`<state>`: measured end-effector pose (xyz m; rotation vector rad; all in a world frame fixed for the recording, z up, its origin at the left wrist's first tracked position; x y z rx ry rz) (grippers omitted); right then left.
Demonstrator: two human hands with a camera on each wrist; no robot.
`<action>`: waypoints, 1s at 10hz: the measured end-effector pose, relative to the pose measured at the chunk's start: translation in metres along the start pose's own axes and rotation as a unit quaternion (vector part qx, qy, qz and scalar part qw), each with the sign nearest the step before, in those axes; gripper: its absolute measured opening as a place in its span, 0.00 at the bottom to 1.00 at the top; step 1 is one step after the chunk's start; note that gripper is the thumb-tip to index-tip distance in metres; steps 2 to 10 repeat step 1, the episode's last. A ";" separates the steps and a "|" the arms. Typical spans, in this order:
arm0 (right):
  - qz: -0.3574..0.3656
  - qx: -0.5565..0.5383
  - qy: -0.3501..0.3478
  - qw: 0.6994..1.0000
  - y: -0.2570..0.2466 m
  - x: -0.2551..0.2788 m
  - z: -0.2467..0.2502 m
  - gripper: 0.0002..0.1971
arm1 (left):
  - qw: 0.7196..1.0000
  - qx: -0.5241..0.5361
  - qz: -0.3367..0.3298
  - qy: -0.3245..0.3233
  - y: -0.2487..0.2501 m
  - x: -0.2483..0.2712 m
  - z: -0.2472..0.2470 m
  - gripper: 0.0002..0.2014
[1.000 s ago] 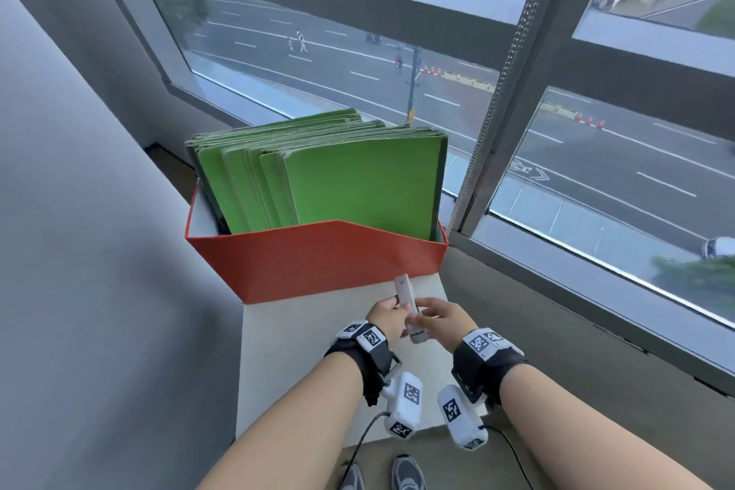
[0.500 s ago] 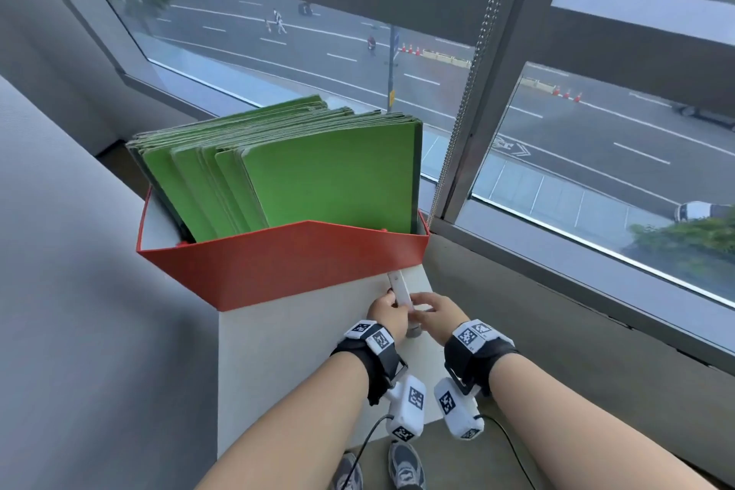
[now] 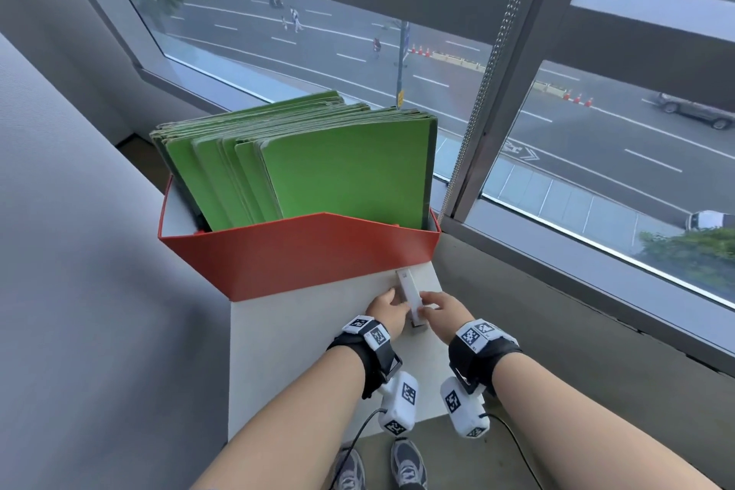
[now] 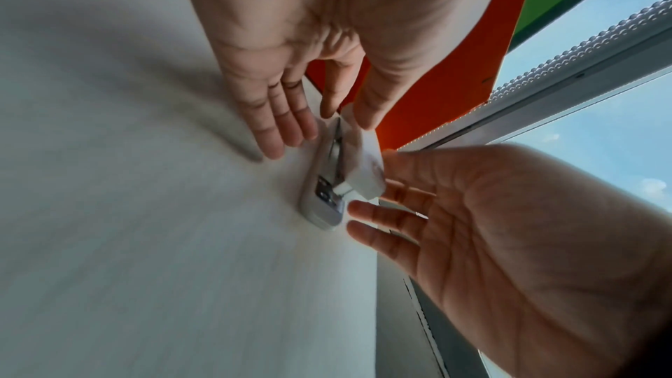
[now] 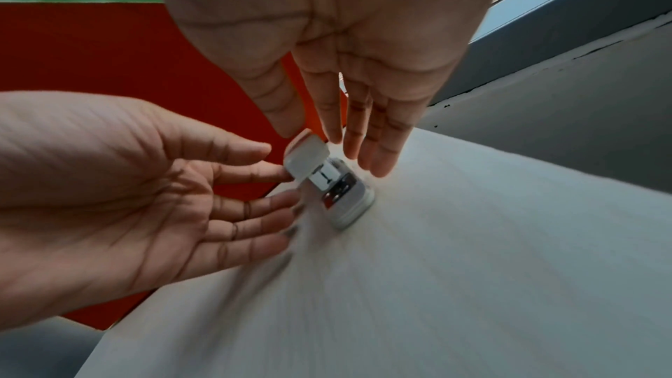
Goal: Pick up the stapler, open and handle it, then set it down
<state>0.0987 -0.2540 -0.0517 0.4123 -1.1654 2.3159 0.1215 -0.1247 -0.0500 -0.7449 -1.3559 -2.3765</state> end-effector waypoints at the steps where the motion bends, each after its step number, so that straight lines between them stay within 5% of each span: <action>1: 0.009 -0.004 0.026 1.000 -0.004 0.005 0.006 0.23 | 0.999 -0.029 0.003 0.033 -0.007 0.006 0.019 0.27; 10: 0.009 -0.004 0.026 1.000 -0.004 0.005 0.006 0.23 | 0.999 -0.029 0.003 0.033 -0.007 0.006 0.019 0.27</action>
Point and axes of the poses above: each hand's wrist, its own x-axis away from the middle knuckle, its own z-axis out of the back of the hand, y = z × x, the point moved 2 cm from there along -x, towards the middle knuckle, and after that the axes turned 12 degrees about y, right-handed, at the moved point
